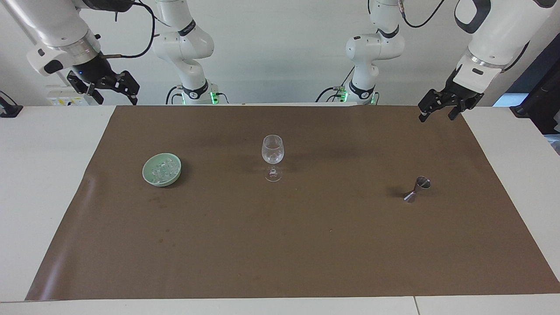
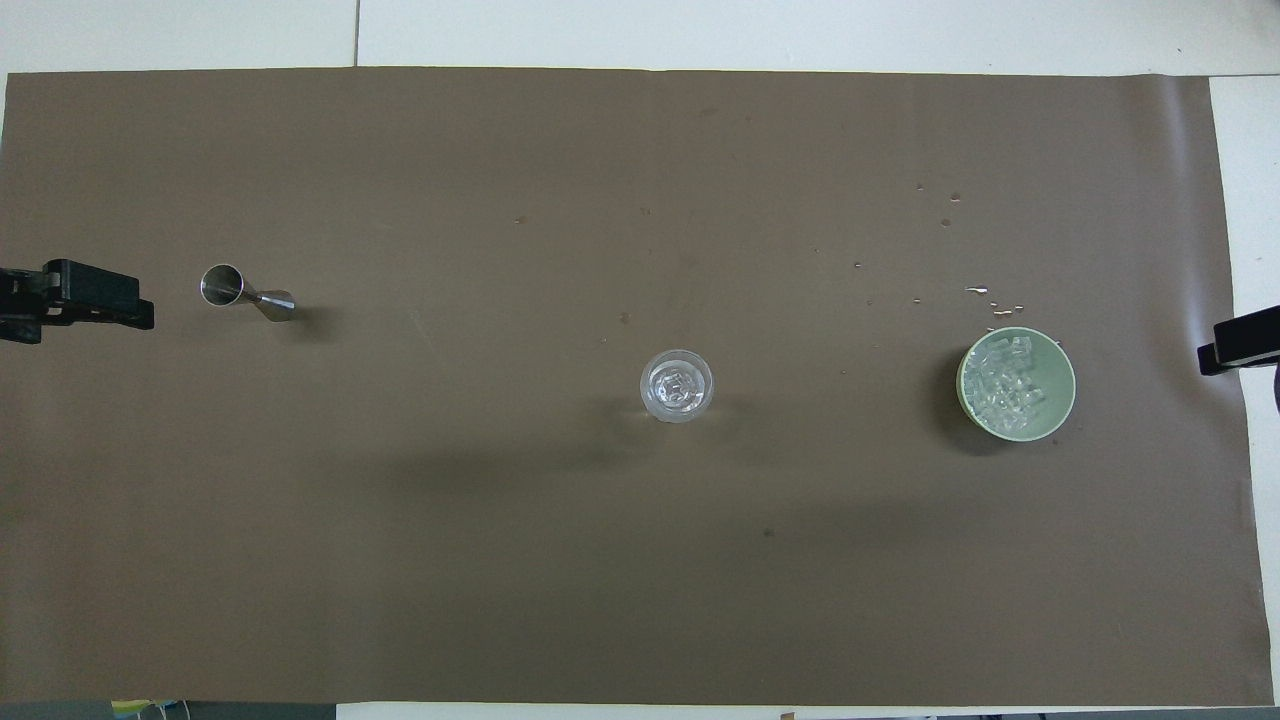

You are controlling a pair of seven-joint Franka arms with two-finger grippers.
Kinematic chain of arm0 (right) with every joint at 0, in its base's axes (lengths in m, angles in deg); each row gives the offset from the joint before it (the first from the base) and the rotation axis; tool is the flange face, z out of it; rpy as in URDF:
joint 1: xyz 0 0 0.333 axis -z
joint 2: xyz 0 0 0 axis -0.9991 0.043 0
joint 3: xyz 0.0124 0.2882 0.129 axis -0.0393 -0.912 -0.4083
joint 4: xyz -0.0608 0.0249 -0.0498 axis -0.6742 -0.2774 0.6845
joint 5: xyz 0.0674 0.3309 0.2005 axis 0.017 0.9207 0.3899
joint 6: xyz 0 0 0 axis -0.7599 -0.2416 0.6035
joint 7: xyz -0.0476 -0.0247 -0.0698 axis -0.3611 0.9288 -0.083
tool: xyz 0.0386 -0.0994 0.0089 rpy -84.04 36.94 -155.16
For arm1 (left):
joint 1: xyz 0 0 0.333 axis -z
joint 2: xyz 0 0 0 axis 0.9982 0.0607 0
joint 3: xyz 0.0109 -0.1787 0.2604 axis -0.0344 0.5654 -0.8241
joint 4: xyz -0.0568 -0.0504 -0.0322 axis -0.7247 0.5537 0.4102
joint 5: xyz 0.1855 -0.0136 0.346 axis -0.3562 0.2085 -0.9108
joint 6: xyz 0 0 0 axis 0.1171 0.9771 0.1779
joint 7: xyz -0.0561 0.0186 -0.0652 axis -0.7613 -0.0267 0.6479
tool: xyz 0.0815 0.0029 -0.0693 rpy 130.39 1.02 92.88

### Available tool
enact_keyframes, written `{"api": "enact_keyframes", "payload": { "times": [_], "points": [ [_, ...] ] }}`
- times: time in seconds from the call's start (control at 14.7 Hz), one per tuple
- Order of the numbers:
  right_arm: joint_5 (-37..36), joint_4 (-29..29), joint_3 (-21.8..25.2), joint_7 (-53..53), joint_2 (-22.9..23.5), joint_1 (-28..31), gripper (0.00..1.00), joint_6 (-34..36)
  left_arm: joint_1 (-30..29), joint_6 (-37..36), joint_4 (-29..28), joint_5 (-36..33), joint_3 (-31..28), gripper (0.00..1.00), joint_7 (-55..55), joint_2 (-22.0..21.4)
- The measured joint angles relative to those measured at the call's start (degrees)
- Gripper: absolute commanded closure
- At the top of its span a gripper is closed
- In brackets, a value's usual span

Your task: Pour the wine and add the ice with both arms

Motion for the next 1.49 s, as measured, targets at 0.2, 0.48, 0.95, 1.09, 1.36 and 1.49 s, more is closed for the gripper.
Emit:
{"api": "enact_keyframes", "payload": {
  "times": [0.2,0.48,0.95,1.09,1.36,1.49],
  "points": [
    [0.0,0.0,0.0,0.0,0.0,0.0,0.00,0.0,0.5,-0.5,0.0,0.0,0.1,0.00,-0.2,-0.1],
    [0.0,0.0,0.0,0.0,0.0,0.0,0.00,0.0,2.4,-2.0,1.4,-0.6,-2.1,0.00,-1.4,0.2],
    [0.0,0.0,0.0,0.0,0.0,0.0,0.00,-0.1,2.7,-4.9,3.5,-3.7,-2.0,0.00,-2.5,2.4],
    [0.0,0.0,0.0,0.0,0.0,0.0,0.00,-0.1,2.4,-5.2,3.4,-3.8,-2.0,0.00,-2.6,2.4],
    [0.0,0.0,0.0,0.0,0.0,0.0,0.00,-0.1,1.8,-5.1,3.4,-3.6,-2.0,0.00,-2.7,2.4],
    [0.0,0.0,0.0,0.0,0.0,0.0,0.00,-0.1,1.3,-5.1,3.4,-2.7,-2.0,0.00,-3.1,2.4]
  ]
}}
